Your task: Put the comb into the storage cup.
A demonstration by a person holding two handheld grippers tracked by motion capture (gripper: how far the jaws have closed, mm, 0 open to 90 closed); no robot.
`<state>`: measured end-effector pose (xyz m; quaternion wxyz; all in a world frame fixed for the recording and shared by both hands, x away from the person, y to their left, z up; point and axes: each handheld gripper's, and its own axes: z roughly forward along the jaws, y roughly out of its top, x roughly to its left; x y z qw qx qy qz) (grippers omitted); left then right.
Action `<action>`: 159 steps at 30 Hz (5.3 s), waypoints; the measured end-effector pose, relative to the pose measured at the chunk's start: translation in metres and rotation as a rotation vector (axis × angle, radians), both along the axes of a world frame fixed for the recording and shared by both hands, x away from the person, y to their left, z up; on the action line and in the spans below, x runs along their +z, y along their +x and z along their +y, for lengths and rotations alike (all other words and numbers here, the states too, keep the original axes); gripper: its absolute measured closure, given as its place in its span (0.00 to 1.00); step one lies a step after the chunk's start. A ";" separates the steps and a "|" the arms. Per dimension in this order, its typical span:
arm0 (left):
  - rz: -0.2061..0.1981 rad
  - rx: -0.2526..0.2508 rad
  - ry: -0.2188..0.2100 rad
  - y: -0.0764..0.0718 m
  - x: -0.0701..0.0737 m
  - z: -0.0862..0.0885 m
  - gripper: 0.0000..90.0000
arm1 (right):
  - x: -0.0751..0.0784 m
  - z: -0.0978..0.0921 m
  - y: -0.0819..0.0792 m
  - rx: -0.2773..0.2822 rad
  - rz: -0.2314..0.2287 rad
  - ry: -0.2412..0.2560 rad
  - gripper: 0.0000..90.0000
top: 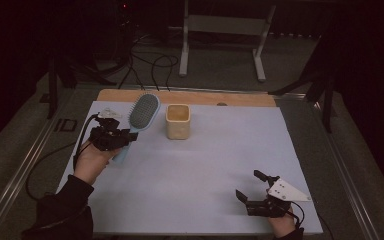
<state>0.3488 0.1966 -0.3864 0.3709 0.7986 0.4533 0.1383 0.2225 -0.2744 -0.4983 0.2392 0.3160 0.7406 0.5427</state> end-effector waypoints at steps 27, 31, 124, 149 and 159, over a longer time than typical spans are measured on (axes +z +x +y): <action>-0.126 -0.051 -0.131 0.015 0.007 -0.031 0.78 | 0.001 -0.001 0.000 -0.001 -0.010 0.000 0.09; -0.137 -0.062 -0.143 0.020 0.006 -0.034 0.78 | 0.001 -0.001 0.000 0.000 -0.011 0.001 0.09; -0.455 -0.055 -0.478 0.105 0.012 -0.104 0.78 | 0.001 -0.002 0.001 0.011 -0.007 0.029 0.09; -0.440 0.006 -0.485 0.126 -0.035 -0.099 0.78 | 0.000 0.000 0.000 0.023 0.001 0.025 0.09; -0.409 0.005 -0.467 0.132 -0.051 -0.103 0.78 | 0.000 0.000 0.000 0.027 0.004 0.030 0.09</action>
